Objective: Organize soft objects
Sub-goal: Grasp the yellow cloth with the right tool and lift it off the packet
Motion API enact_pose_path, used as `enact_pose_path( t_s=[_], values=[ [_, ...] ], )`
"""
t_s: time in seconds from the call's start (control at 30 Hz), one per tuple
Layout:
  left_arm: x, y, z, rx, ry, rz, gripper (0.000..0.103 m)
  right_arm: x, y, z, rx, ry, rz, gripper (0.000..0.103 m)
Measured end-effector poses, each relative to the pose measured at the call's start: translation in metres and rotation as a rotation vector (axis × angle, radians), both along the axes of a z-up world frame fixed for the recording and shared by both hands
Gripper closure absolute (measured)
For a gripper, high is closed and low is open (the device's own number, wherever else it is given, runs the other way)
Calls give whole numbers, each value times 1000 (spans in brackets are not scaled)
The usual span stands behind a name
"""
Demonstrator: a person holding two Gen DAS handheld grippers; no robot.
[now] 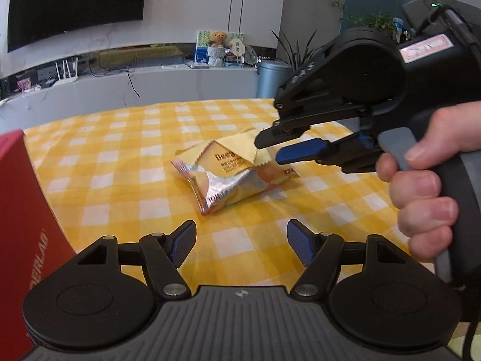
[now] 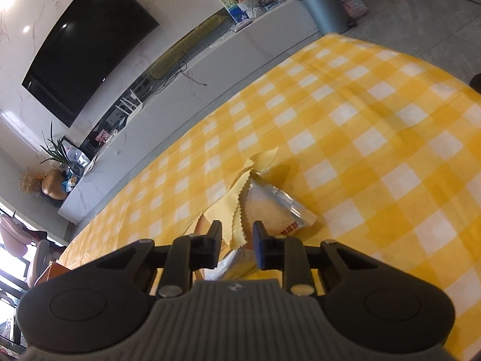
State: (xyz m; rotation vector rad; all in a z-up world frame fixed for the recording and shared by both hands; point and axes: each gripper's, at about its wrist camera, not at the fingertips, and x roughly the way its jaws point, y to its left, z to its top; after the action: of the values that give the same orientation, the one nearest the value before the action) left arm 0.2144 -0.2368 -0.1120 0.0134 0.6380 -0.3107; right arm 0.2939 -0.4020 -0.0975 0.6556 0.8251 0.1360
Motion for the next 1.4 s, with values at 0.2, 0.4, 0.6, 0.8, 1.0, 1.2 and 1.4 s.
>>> enact_pose_path(
  t_s=[0.2,0.4,0.6,0.8,1.0,1.2,1.4],
  values=[
    [4,0,-5,6,20,16,21,9,6,-10,-11,15,8,81],
    [-4,0,-11,28,29,10,21,11,11,-4,-39,-28,35,103],
    [-16,0,-9,22,39,-5,21,0,5,8,-12,-31,75,103],
    [-20,2,-1,10,25,-4,21,-42,18,59,-331,-45,205,103],
    [-18,11,3,-22,46,14,21,-56,18,38,-451,73,226,103],
    [-19,13,3,-3,44,18,21,-51,19,43,-481,-27,158,24],
    [-18,16,1,-29,63,13,22,-25,20,27,-352,31,79,10]
  ],
)
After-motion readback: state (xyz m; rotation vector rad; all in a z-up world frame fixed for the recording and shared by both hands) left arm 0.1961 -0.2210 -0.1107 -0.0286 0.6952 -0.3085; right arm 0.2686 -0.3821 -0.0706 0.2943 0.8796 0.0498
